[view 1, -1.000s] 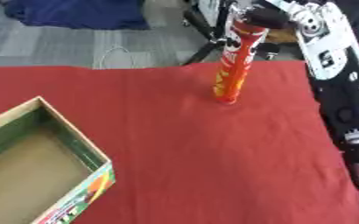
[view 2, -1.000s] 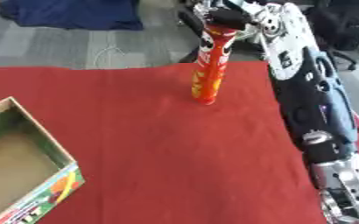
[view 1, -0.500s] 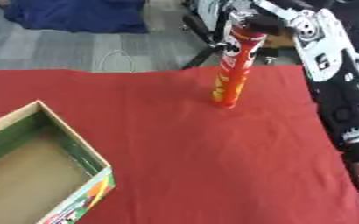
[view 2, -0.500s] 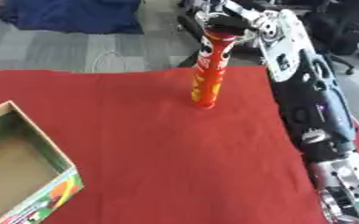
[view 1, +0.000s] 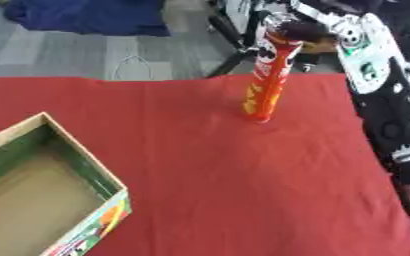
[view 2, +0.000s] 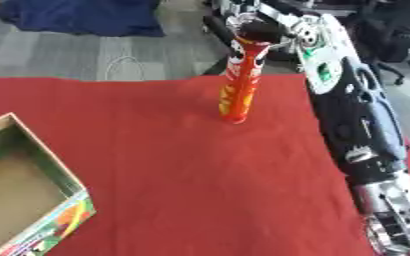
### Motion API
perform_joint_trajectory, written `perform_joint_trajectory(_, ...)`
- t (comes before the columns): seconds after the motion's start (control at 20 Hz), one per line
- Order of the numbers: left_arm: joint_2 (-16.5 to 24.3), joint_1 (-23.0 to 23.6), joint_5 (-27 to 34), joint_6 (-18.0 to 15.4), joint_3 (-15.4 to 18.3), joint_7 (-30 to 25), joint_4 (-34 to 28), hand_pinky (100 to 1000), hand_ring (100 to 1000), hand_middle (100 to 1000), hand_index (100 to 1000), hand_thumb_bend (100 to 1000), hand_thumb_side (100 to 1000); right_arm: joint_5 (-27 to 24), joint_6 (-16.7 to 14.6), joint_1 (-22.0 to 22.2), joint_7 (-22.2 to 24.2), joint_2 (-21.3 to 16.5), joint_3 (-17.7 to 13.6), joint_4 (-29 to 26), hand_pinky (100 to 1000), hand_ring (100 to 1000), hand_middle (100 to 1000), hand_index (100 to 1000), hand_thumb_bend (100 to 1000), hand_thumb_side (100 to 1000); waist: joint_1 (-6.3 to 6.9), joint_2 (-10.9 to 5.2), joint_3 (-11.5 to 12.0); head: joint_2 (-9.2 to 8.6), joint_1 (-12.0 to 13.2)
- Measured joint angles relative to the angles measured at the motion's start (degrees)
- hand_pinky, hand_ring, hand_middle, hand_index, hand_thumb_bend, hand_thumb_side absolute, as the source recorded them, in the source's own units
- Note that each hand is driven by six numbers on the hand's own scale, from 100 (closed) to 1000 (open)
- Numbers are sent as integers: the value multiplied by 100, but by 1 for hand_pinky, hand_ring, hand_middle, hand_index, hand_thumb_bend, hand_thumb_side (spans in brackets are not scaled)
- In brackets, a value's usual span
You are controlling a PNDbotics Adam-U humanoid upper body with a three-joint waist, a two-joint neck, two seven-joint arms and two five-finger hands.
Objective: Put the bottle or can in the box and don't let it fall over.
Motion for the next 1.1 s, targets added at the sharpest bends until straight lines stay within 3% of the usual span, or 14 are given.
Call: perform_joint_trajectory(1.1,1,-22,-18,-5,0,-5,0,369,871,662,693,100,702,-23,-141,46,69,-50,1,124,911,981,921,1000,100,1000,-4,32,2,-47,-9)
